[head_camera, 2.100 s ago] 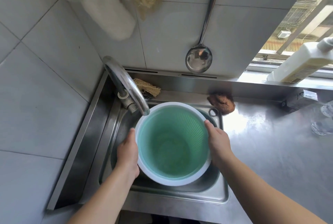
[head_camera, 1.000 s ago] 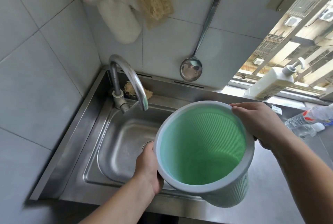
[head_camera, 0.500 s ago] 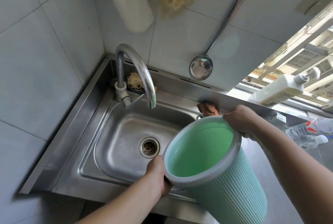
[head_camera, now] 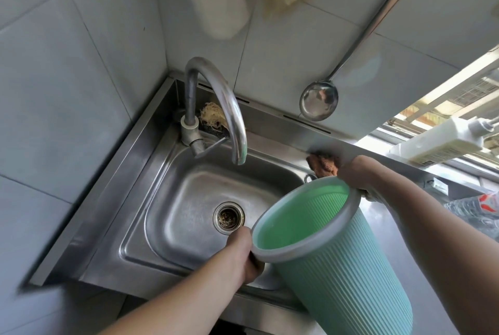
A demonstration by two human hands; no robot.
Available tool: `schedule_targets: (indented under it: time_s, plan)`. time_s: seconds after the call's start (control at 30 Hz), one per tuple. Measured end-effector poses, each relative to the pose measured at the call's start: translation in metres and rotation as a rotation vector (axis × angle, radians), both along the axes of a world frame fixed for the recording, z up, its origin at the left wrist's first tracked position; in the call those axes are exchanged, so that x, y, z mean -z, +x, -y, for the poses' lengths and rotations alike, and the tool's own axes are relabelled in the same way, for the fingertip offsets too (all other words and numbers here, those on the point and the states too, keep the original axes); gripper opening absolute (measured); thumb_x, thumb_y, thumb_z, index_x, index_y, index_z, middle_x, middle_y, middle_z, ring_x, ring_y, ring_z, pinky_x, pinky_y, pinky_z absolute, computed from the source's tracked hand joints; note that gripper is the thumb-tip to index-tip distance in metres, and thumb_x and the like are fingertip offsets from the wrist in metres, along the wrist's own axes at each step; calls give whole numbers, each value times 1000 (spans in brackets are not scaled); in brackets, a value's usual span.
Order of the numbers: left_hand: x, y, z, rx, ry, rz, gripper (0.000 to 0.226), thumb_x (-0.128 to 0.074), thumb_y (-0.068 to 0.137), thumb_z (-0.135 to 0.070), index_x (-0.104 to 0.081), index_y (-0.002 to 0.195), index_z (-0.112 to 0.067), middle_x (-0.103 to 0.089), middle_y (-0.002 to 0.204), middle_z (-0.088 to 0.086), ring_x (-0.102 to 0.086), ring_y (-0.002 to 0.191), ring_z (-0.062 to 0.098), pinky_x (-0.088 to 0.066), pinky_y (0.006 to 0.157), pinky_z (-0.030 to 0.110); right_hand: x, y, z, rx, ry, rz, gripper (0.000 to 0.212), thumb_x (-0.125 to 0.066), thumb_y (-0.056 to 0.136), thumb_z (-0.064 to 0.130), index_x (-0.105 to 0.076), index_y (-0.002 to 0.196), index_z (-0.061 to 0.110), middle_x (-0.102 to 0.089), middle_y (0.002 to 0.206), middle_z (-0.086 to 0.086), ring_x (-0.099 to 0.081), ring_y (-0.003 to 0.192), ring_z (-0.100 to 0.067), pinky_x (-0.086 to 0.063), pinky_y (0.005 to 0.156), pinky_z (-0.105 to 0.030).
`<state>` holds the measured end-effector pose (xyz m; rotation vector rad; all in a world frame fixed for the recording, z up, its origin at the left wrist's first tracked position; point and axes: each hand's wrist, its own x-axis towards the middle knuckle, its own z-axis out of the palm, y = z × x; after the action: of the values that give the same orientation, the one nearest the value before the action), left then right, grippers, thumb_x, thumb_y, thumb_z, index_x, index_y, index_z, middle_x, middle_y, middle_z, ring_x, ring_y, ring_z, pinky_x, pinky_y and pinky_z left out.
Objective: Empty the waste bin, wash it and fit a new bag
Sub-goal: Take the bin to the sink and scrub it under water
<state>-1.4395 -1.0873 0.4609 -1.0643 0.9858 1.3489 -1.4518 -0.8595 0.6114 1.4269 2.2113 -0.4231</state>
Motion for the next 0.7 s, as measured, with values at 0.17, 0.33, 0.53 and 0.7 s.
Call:
schedule_targets:
  time_s: [0.17,0.33,0.53,0.7]
  plan:
    - [6,-5,-1,27,-12,29,31,-47,83,-19,-77,90,-19,-69,70,-6,-61,60,15,-38,48,17,8,-7,0,45,-48,-7,30,-43,92,13,-48,64,5,-41,54,-10,-39,44,-20,-25,32,-16]
    - [12,-7,-4,42,-21,57,34,-47,85,-17,-79,95,-15,-71,75,-5,-62,58,15,-40,47,17,3,-16,0,215,-137,-128,38,-50,96,11,-36,62,21,-38,66,2,-34,55,-9,-34,40,-16]
    - [26,-11,-8,38,-23,93,31,-52,85,-15,-81,92,-8,-80,88,1,-77,82,17,-57,74,25,15,-13,2,72,-129,-33,32,-43,97,13,-39,66,19,-35,64,4,-33,52,-10,-25,33,-13]
    - [34,-14,-10,86,-19,105,33,-51,86,-16,-82,96,-10,-76,77,-3,-71,68,16,-51,56,20,19,-16,0,43,-129,-20,36,-41,98,9,-35,65,20,-28,67,7,-28,55,-6,-22,23,-10]
